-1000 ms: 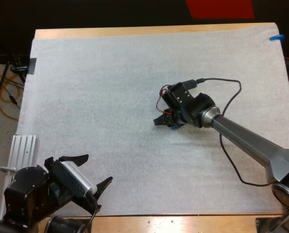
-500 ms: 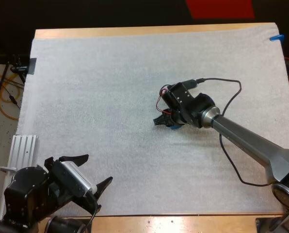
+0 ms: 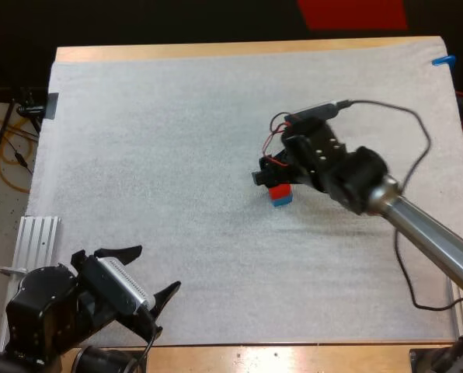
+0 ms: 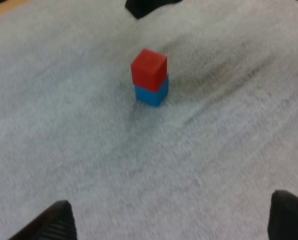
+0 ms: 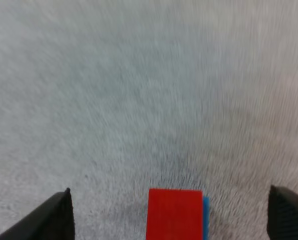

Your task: Stack red cube on blue cube

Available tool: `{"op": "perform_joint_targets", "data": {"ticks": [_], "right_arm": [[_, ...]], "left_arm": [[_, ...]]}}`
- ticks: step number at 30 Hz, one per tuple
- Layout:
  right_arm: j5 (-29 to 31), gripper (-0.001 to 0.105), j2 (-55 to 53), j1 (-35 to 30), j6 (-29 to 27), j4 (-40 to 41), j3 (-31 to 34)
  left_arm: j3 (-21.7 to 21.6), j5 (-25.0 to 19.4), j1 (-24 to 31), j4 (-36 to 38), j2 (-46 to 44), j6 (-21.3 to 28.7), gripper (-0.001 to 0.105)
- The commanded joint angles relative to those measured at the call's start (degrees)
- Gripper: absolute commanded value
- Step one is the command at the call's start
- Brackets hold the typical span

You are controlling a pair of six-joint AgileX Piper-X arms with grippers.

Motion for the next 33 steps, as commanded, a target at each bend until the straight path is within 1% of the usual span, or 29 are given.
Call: {"op": "perform_joint_targets", "data": {"ticks": [1,4,7,12,13,14,16,18,21,24,28,33], "right_arm": [[0.1,0.076,-2.4,-0.8,-2.4,-0.5,-0.6],[0.1,0.076,-4.3,-3.8,-3.4,-0.9,-0.6],[0.1,0.076,-6.0,-9.0,-3.7,-0.8,-0.6],[0.1,0.076,-11.2,-18.7,-7.4,-0.7,-0.1],[0.1,0.076,-11.8,-19.4,-8.0,-0.7,0.1],[0.1,0.076,-13.8,-21.5,-8.3,-0.7,0.9],[0.0,0.076,-17.1,-24.6,-8.2,-0.4,2.3],[-0.6,0.076,-21.9,-27.8,-9.8,-0.3,4.9],[-1.1,0.076,-28.8,-30.8,-11.7,1.0,8.5],[-0.8,0.076,-36.3,-32.0,-13.4,3.7,11.4],[-0.4,0.076,-44.1,-32.0,-14.1,6.0,14.7],[0.5,0.076,-55.3,-32.0,-14.1,9.5,19.7]], "left_arm": [[-0.3,0.3,0.1,-1.9,0.3,0.4,0.075],[-0.3,-2.2,1.0,-5.9,1.8,0.0,0.075],[-0.3,-2.5,3.3,-10.5,5.1,0.0,0.075],[-0.5,-2.5,10.6,-18.3,10.3,-1.0,0.075],[-0.6,-2.5,11.4,-18.7,10.6,-1.0,0.075],[-0.9,-2.5,12.9,-19.3,11.1,-1.0,0.075],[-1.4,-2.5,14.1,-19.9,11.5,-1.0,0.075],[-2.2,-2.5,14.5,-20.2,11.3,-1.0,0.075],[-3.3,-2.5,14.5,-20.0,10.3,-1.7,0.075],[-3.4,-2.5,14.5,-19.7,8.0,-3.9,0.075],[-3.4,-2.5,14.5,-18.0,3.5,-3.9,0.075],[-3.4,-2.5,14.5,-14.5,-6.4,-3.9,0.075]]}}
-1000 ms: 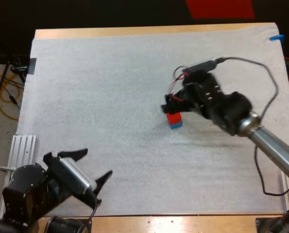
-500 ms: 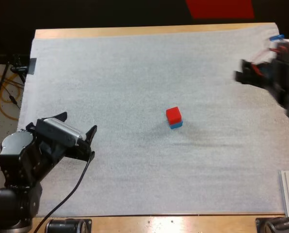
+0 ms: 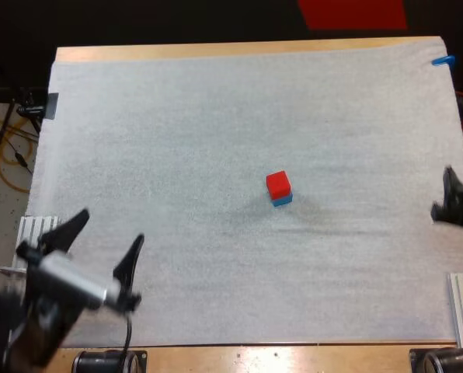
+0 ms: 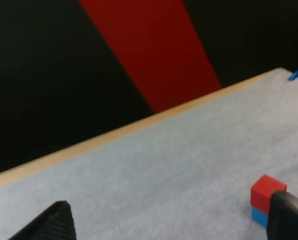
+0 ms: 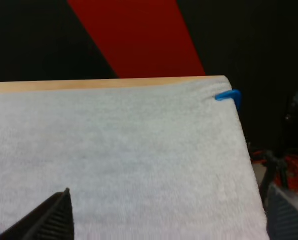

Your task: Stack red cube on blue cube

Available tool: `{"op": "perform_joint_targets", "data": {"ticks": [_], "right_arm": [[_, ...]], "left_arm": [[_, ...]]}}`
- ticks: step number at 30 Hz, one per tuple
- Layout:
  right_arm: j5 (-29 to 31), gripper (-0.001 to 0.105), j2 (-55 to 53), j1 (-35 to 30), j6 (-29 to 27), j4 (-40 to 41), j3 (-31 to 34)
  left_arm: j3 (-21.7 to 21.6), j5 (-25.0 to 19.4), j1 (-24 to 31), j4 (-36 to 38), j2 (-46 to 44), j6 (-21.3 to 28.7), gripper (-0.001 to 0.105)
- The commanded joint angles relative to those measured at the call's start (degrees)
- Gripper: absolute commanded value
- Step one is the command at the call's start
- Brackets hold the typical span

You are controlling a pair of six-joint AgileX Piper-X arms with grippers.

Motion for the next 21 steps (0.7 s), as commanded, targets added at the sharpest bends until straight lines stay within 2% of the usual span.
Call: {"op": "perform_joint_targets", "data": {"ticks": [1,7,15,19,21], "right_arm": [[0.3,0.076,-3.0,-0.2,-0.9,1.1,1.1],[0.3,0.076,-16.0,-0.2,0.1,4.1,6.7],[-3.3,0.076,-34.4,-0.2,0.0,10.0,12.1],[-2.1,0.076,-36.4,-0.3,-0.8,13.8,12.1],[-3.3,0.076,-36.3,-0.2,-3.2,13.8,12.9]], "left_arm": [[-0.6,-0.6,-0.1,0.5,-2.2,-0.8,0.075],[-0.4,-0.6,-0.1,3.8,-12.2,-0.5,0.075],[-0.4,-0.6,-0.1,13.6,-22.7,-0.5,0.075],[-0.4,-0.6,-0.1,18.5,-25.5,-0.5,0.075],[-0.4,-1.4,-0.1,20.2,-26.1,-0.4,0.075]]}}
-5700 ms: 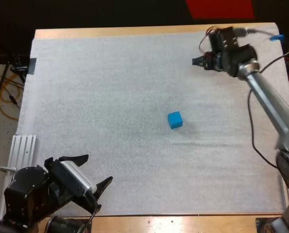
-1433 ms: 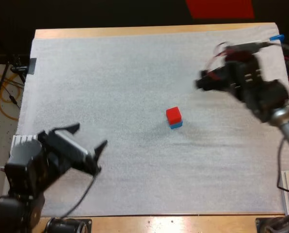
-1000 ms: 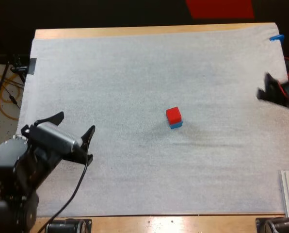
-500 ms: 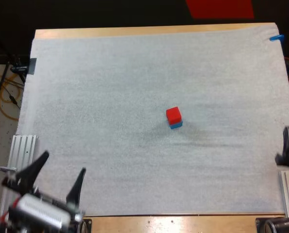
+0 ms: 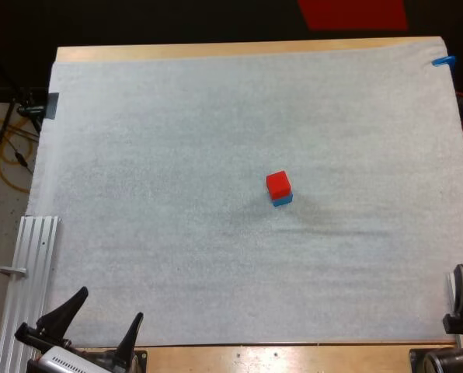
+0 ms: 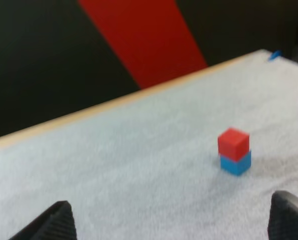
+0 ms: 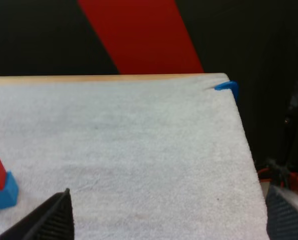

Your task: Stack red cube on blue cube

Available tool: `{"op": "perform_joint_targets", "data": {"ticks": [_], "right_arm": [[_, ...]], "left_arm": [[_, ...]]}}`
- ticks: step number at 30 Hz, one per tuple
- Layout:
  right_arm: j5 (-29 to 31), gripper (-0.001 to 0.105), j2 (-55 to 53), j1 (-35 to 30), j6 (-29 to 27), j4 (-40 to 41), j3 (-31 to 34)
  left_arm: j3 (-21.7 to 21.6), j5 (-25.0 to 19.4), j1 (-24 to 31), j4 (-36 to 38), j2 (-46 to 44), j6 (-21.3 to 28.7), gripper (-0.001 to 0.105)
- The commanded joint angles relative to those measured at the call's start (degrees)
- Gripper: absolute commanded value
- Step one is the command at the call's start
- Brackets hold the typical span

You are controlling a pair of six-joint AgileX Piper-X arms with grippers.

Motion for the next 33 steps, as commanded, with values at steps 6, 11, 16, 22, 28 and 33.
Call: {"op": "perform_joint_targets", "data": {"ticks": [6,11,16,22,28,33], "right_arm": [[-1.4,0.076,-2.3,0.1,-1.9,-2.6,3.1],[-2.1,0.076,-2.3,0.1,-1.9,-4.9,5.9],[-4.9,0.076,-2.2,0.1,-1.5,-5.0,8.1],[-5.0,0.076,-2.2,0.1,-1.5,-4.9,10.1],[-5.0,0.076,-2.2,0.1,-1.5,-4.9,11.0],[-5.0,0.076,-2.2,0.1,-1.5,-4.9,11.0]], "left_arm": [[4.9,-4.0,0.0,0.0,-8.0,2.1,0.075],[12.7,-4.0,0.0,-6.3,-8.0,2.0,0.075],[19.5,-4.0,0.0,-12.4,-7.9,2.0,0.075],[21.5,-3.9,0.0,-14.3,-7.9,2.0,0.075],[21.5,-3.9,0.0,-14.3,-7.9,2.0,0.075],[21.5,-3.9,0.0,-14.3,-7.9,2.0,0.075]]}}
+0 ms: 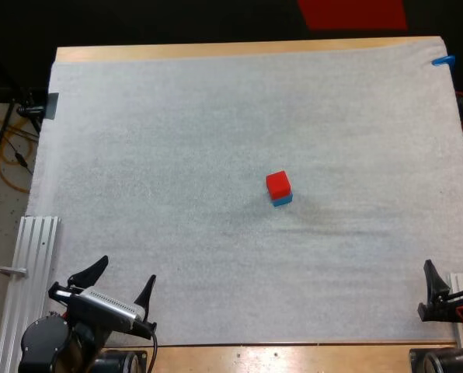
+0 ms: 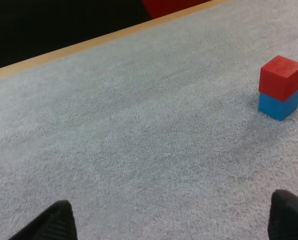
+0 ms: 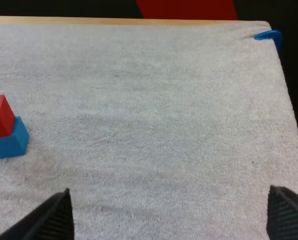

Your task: Stack red cube on blue cube

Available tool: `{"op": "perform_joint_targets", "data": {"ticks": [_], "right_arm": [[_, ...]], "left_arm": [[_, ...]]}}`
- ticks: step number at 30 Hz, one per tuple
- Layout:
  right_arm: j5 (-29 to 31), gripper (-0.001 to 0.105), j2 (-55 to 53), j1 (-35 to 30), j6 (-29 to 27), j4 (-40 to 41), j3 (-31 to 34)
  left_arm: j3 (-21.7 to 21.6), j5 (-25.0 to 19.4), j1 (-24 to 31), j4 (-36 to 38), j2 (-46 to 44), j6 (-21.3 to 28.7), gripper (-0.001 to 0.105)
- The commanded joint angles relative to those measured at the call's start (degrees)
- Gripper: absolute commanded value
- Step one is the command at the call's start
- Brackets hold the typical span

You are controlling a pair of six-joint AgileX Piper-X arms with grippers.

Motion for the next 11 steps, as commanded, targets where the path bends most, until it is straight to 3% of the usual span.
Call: {"op": "perform_joint_targets", "data": {"ticks": [1,11], "right_arm": [[-0.4,0.076,-2.2,0.1,-0.5,-0.5,-0.1],[0.0,0.076,-2.2,0.1,-0.5,-0.5,-0.1]], "left_arm": [[-0.3,-0.3,0.0,-1.0,-8.0,0.2,0.075],[-0.3,-0.3,0.0,-1.0,-8.0,0.2,0.075]]}}
